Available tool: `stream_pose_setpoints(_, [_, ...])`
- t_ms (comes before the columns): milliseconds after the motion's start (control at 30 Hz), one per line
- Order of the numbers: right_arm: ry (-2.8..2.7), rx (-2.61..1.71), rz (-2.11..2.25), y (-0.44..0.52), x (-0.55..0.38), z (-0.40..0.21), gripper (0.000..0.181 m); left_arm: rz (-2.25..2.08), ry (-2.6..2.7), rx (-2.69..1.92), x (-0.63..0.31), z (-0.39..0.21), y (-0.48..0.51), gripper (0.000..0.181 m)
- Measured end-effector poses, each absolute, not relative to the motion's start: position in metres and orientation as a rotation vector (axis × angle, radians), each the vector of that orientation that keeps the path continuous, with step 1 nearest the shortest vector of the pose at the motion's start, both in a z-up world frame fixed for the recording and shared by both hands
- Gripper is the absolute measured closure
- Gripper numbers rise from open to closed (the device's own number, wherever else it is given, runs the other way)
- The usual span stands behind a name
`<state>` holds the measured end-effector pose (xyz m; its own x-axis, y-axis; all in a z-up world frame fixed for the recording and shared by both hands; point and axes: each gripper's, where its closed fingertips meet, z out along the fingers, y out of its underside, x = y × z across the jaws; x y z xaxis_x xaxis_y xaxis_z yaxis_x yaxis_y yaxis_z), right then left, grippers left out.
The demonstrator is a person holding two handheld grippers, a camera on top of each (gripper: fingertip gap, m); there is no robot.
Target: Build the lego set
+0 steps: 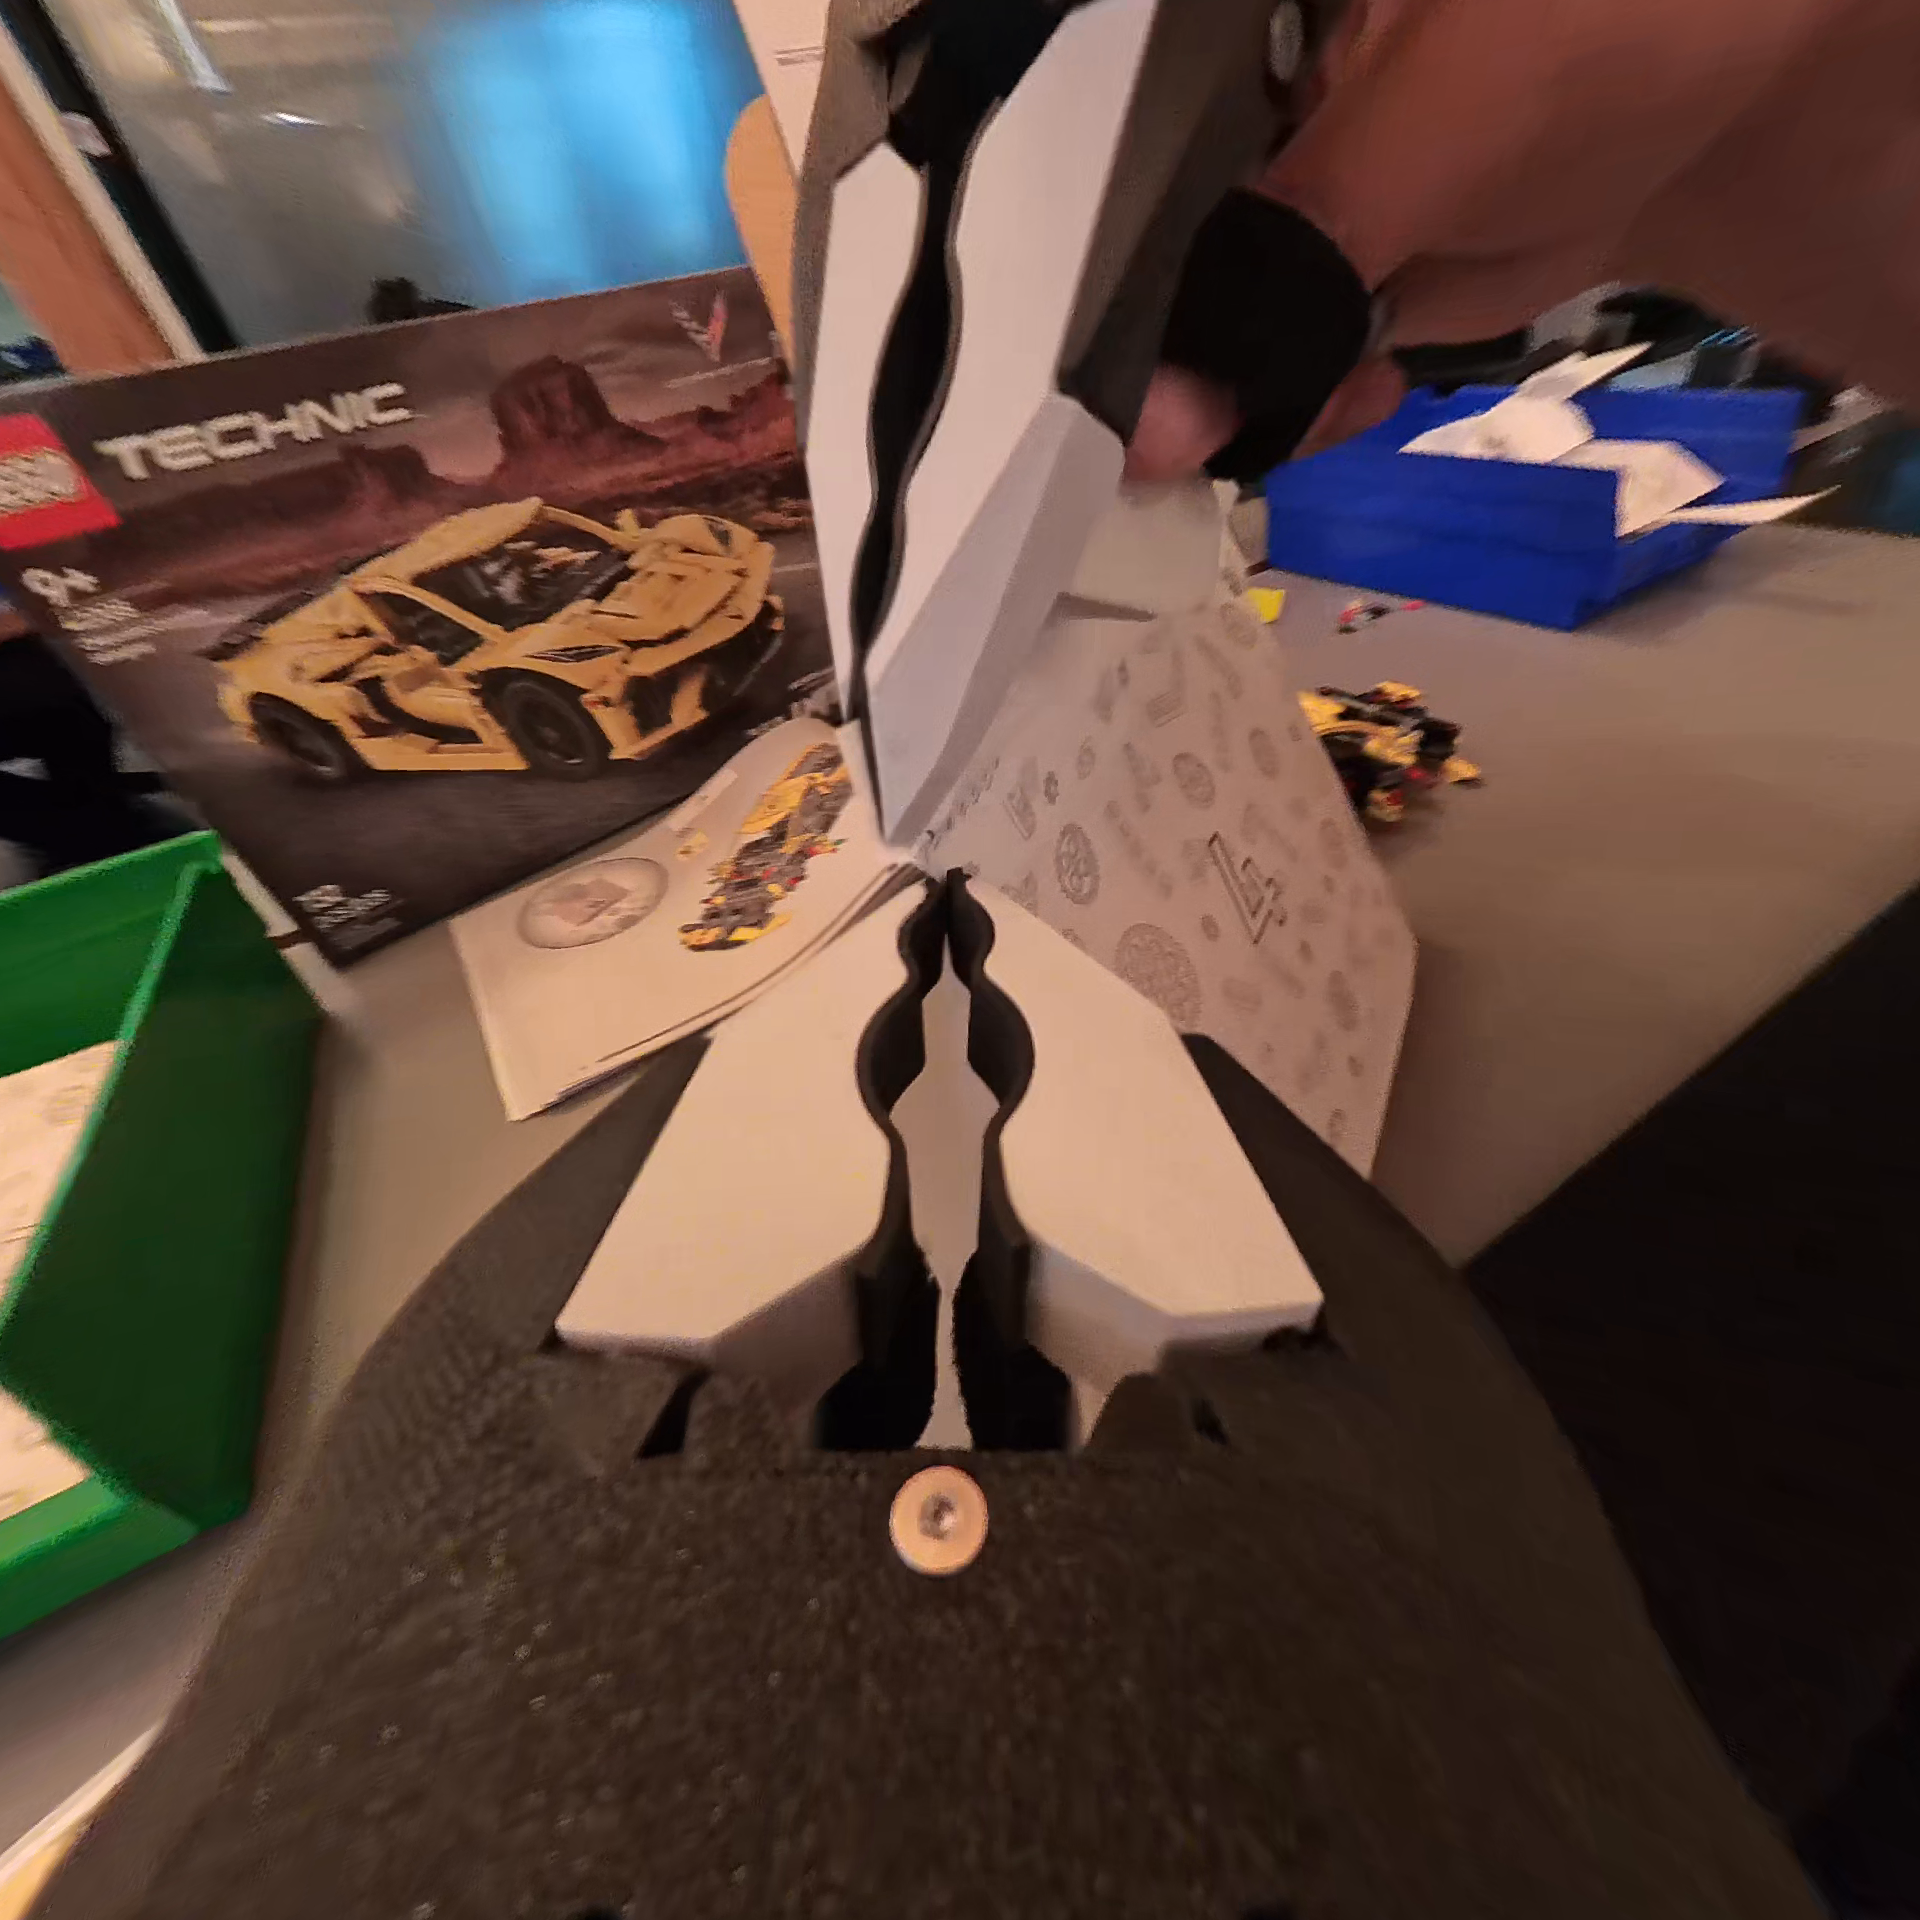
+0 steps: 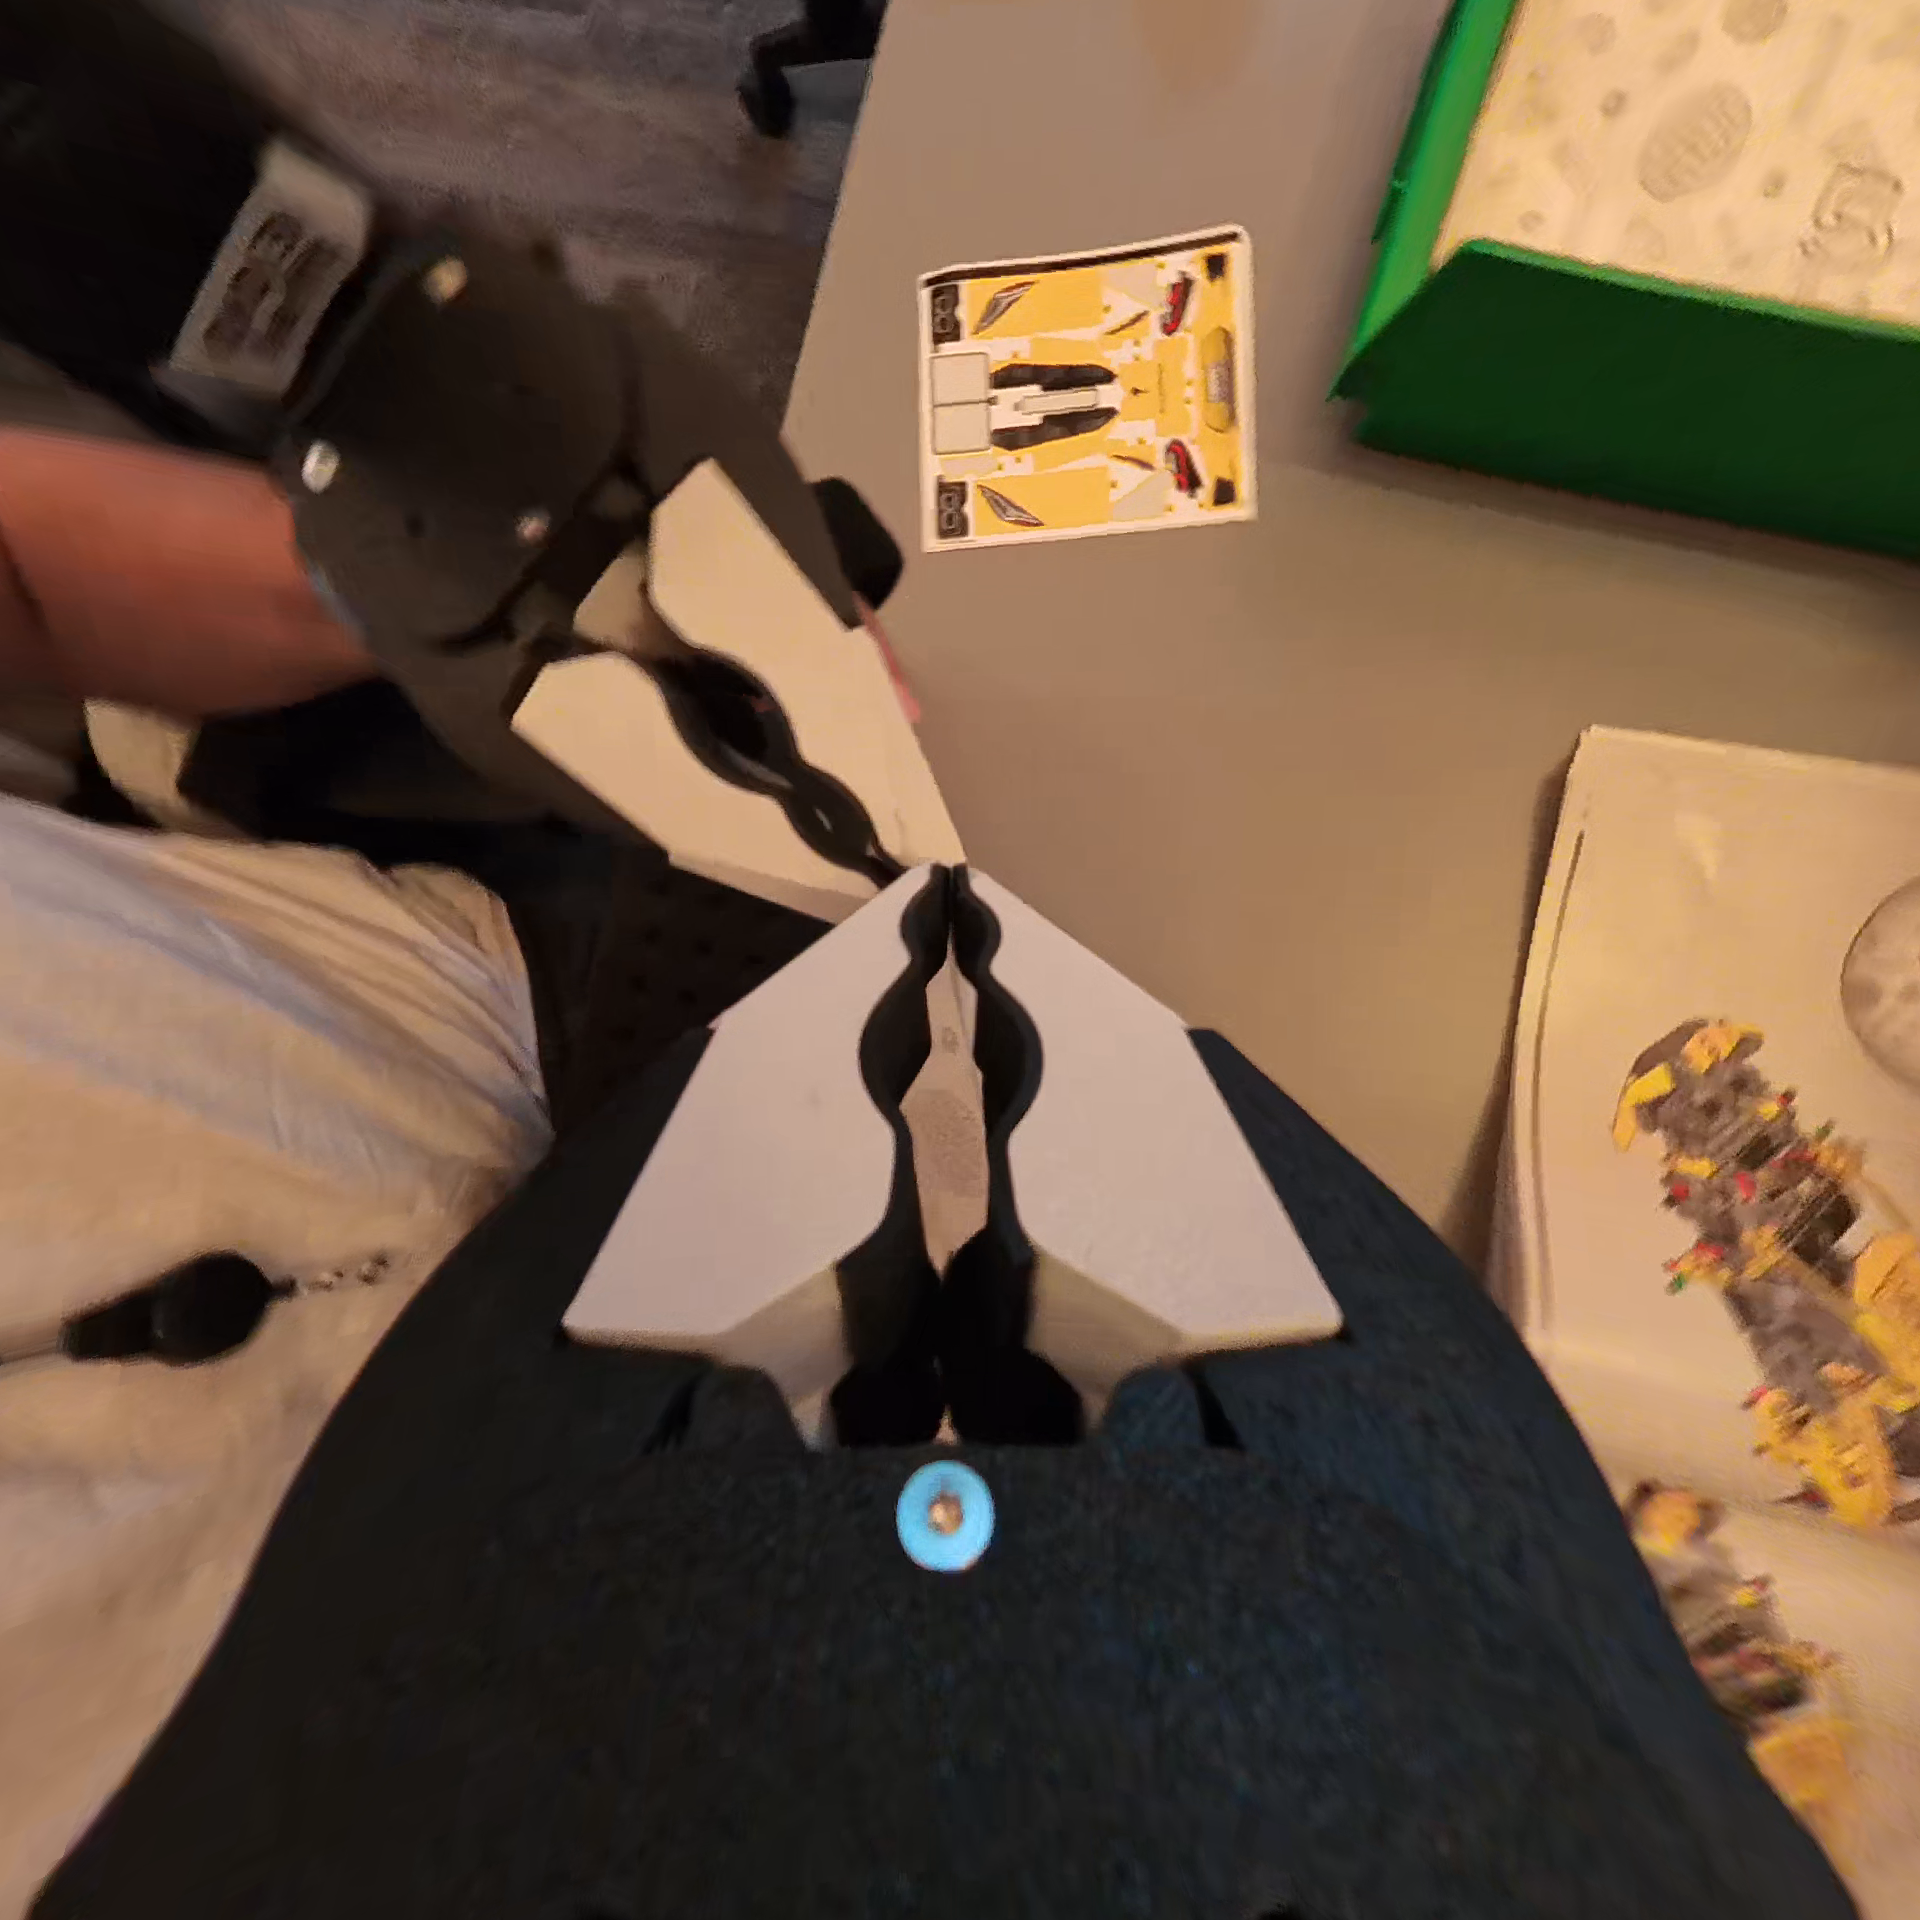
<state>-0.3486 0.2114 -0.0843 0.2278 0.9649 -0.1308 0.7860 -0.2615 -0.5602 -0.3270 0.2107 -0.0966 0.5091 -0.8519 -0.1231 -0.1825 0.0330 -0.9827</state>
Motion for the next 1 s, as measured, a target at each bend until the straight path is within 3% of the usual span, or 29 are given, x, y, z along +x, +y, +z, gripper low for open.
stream_pose_setpoints(100, [-1.453, -2.231, 0.599, 0.215, -0.343, -0.087, 0.181, -0.571, 0.926, -1.468, -0.325, -0.097, 0.210, 0.181])
stream_pose_setpoints(167, [-1.350, -2.252, 0.331, 0.238, -0.320, -0.088, 0.181, -0.577, 0.949, -1.427, -0.319, -0.093, 0.200, 0.181])
stream_pose_setpoints(500, [-1.067, -2.389, 0.413, 0.249, -0.266, -0.084, 0.181, -0.655, 1.020, -1.400, -0.304, -0.088, 0.177, 0.181])
stream_pose_setpoints(1000, [-0.609, -2.487, 0.282, 0.270, -0.106, -0.082, 0.181, -0.769, 1.118, -1.391, -0.300, -0.088, 0.146, 0.181])
